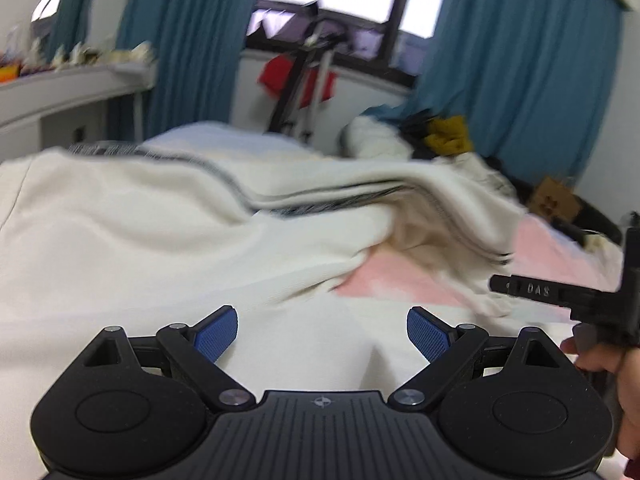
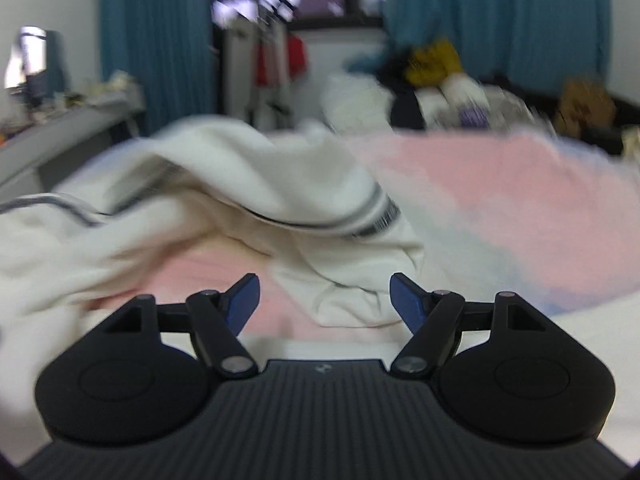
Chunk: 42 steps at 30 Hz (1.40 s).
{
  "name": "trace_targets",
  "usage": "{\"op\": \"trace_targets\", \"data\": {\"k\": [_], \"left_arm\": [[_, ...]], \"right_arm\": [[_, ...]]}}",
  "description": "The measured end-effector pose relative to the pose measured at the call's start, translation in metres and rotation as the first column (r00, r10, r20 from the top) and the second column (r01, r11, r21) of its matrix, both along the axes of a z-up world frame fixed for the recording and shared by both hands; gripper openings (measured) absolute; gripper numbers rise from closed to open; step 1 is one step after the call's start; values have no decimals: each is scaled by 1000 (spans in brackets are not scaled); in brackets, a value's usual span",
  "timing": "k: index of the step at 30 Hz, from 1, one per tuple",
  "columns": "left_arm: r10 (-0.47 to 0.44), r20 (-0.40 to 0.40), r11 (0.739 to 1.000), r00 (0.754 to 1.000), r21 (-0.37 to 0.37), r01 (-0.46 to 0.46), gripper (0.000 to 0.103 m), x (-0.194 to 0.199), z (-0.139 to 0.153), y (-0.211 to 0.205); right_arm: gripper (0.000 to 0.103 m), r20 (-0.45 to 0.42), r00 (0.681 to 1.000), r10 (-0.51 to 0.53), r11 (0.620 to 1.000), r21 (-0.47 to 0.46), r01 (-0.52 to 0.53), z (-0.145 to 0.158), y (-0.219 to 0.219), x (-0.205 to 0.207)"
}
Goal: Fold clothes
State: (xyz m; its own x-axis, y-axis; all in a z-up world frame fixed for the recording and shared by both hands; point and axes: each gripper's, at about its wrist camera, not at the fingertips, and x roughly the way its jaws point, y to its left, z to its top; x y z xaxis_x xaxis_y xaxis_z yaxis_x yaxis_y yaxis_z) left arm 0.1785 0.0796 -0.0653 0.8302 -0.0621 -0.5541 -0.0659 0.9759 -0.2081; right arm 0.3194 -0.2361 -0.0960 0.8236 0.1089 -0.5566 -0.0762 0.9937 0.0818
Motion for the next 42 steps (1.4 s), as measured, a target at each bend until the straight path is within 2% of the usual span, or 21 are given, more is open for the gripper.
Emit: {"op": "trace_targets", "data": {"k": [3, 8, 9, 10, 11, 13, 18, 22, 24, 26, 28, 31, 33, 35, 38, 40, 42], "left_arm": [[5, 16, 1000, 1000, 8, -5, 93, 6, -6, 7], [10, -4, 998, 1000, -68, -11, 93, 16, -19, 25], [9, -8, 997, 1000, -74, -9, 93, 18, -20, 26], [7, -10, 997, 1000, -78, -8, 93, 19, -21, 26], [6, -7, 997, 1000, -80, -6, 93, 18, -20, 26], [4, -3, 997, 1000, -80, -4, 93, 17, -19, 25], [-2, -1, 996, 1000, -85, 2, 93, 14, -14, 24], [-13, -4, 996, 1000, -89, 13, 93, 14, -14, 24], [-12, -6, 995, 1000, -96, 12, 93, 14, -14, 25], [-12, 0, 995, 1000, -103, 12, 93, 14, -13, 26], [-16, 6, 994, 1000, -106, 17, 93, 14, -13, 26], [-20, -7, 994, 1000, -111, 19, 93, 16, -16, 26], [-21, -15, 993, 1000, -119, 19, 93, 16, -17, 26], [-25, -15, 992, 1000, -126, 23, 93, 15, -17, 27], [-28, -6, 992, 1000, -125, 27, 93, 12, -16, 24], [-32, -6, 992, 999, -126, 30, 93, 11, -17, 22], [-41, -9, 991, 999, -127, 40, 93, 10, -20, 20]], "right_arm": [[74, -21, 994, -108, 994, -8, 108, -19, -12, 28], [72, -11, 991, -135, 990, 34, 135, -27, -27, 54], [67, -4, 990, -142, 989, 48, 142, -26, -30, 57], [44, -4, 989, -146, 988, 58, 146, -25, -32, 60], [15, -7, 989, -148, 987, 53, 148, -20, -33, 62], [7, -13, 988, -152, 988, 36, 152, -11, -33, 65], [5, 122, 974, -190, 982, 10, 190, 48, -51, 52], [5, 248, 945, -212, 976, 5, 217, 106, -81, 41], [3, 318, 913, -254, 962, -9, 271, 137, -94, 35], [3, 442, 855, -273, 940, -67, 334, 167, -101, 27], [3, 481, 832, -277, 943, -31, 332, 188, -113, 20], [3, 420, 863, -281, 953, 14, 304, 182, -132, 18], [3, 321, 890, -323, 946, 106, 305, 158, -153, 16], [5, 192, 916, -351, 927, 212, 311, 122, -175, 18], [6, 24, 938, -347, 887, 334, 319, 68, -200, 23], [7, -49, 941, -336, 858, 396, 327, 37, -209, 29], [19, -82, 938, -336, 832, 441, 337, 15, -210, 37]]}}
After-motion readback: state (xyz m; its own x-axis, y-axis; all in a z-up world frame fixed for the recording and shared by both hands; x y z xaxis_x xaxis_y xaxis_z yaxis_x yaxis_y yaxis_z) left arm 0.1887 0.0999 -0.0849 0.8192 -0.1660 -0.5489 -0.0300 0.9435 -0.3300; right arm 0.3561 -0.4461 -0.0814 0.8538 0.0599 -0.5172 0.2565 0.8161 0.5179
